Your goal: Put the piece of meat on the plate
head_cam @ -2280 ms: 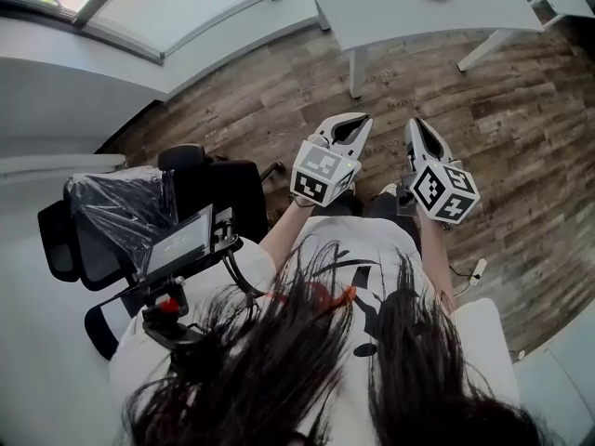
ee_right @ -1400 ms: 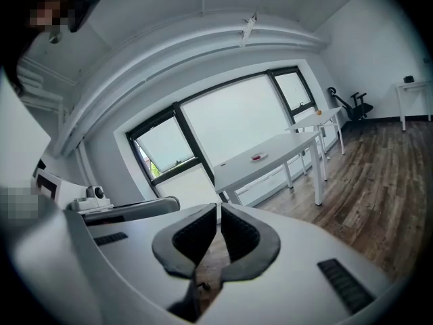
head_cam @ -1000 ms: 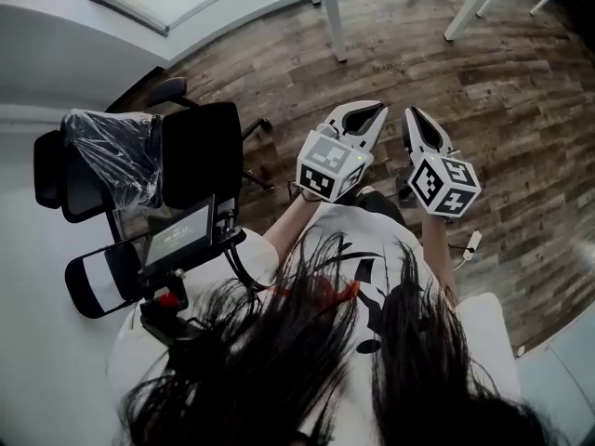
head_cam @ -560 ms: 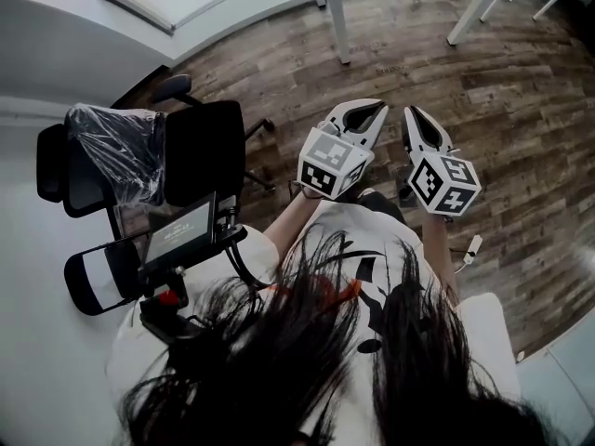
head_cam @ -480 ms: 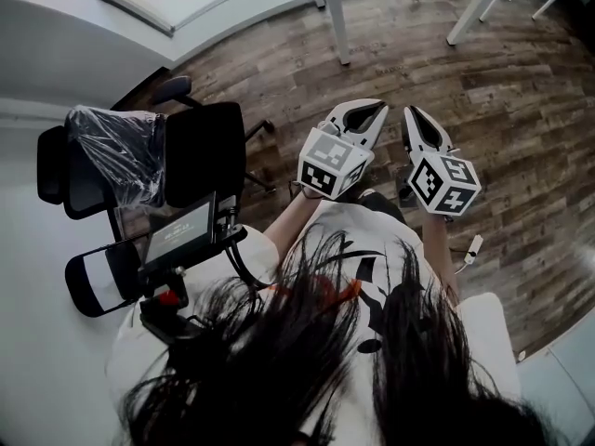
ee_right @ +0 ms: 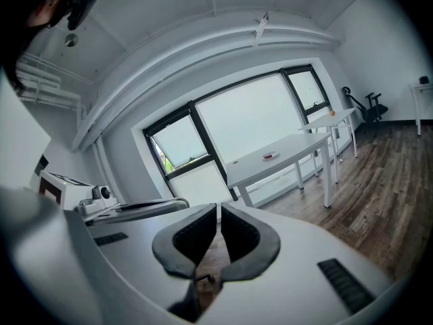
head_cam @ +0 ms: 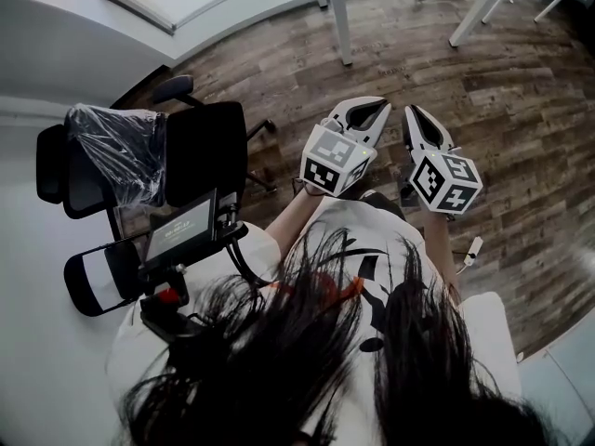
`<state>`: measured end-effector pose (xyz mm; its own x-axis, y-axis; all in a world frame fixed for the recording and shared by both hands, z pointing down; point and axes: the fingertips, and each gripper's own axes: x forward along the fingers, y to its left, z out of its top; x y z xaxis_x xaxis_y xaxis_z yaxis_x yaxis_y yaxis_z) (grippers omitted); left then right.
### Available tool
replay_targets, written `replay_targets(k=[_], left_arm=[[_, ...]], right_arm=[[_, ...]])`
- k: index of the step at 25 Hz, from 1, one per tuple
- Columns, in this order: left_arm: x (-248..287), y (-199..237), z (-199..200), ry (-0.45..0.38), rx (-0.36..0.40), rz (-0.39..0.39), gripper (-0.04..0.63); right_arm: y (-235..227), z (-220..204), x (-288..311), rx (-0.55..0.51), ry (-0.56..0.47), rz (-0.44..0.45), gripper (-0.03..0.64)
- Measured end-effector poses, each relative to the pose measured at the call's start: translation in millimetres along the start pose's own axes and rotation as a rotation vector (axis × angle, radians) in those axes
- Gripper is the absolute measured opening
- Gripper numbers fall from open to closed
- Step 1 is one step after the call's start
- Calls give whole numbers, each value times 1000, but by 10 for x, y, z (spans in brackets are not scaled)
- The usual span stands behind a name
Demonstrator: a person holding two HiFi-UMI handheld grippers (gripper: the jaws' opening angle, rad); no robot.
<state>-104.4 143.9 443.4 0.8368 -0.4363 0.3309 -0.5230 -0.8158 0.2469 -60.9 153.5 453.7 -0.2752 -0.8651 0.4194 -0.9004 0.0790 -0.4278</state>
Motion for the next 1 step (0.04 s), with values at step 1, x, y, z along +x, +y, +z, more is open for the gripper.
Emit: replay_targets(k=[1], left_arm=[[19, 90, 18, -1, 0, 0, 5]], right_arm=[[13, 20, 83, 0, 3, -1, 26]])
